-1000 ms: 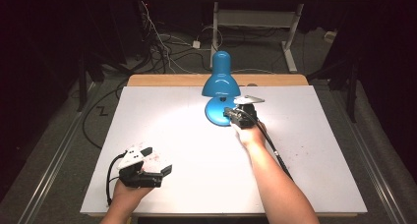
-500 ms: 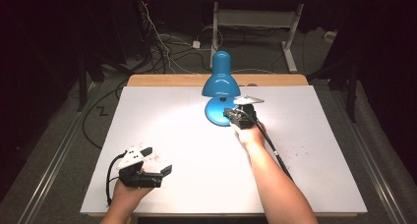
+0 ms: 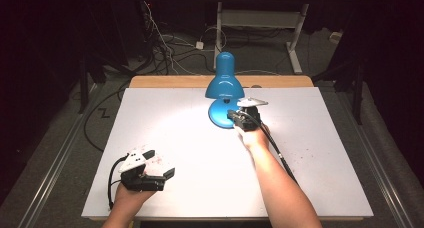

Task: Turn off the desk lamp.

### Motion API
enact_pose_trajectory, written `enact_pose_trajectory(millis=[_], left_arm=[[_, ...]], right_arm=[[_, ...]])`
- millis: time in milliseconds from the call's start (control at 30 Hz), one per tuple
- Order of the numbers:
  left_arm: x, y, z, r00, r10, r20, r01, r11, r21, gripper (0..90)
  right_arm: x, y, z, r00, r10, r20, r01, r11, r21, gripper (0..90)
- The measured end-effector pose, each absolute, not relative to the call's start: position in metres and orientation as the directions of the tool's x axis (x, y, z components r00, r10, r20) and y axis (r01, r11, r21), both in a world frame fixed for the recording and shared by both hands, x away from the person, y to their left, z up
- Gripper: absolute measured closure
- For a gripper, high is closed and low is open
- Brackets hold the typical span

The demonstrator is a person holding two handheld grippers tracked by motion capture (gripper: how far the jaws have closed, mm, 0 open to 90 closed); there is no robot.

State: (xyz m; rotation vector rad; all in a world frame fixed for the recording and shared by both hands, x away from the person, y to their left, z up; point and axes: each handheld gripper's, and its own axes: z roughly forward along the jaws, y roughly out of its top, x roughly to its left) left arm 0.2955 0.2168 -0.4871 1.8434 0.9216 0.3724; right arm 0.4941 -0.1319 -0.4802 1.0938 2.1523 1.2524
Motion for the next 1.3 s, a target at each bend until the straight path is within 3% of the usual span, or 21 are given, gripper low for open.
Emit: enact_pose_trajectory(millis=[733, 1300], left_arm=[[0.297, 0.219, -0.488, 0.660, 0.734, -0.157, 0.432, -0.200, 0.879, 0.5], [0.298, 0.220, -0.488, 0.664, 0.729, -0.167, 0.429, -0.188, 0.884, 0.5]], right_arm=[[0.491, -0.132, -0.476, -0.571, 0.821, 0.017, 0.437, 0.286, 0.853, 90.0], [0.460, -0.144, -0.450, -0.587, 0.810, 0.011, 0.383, 0.266, 0.885, 90.0]])
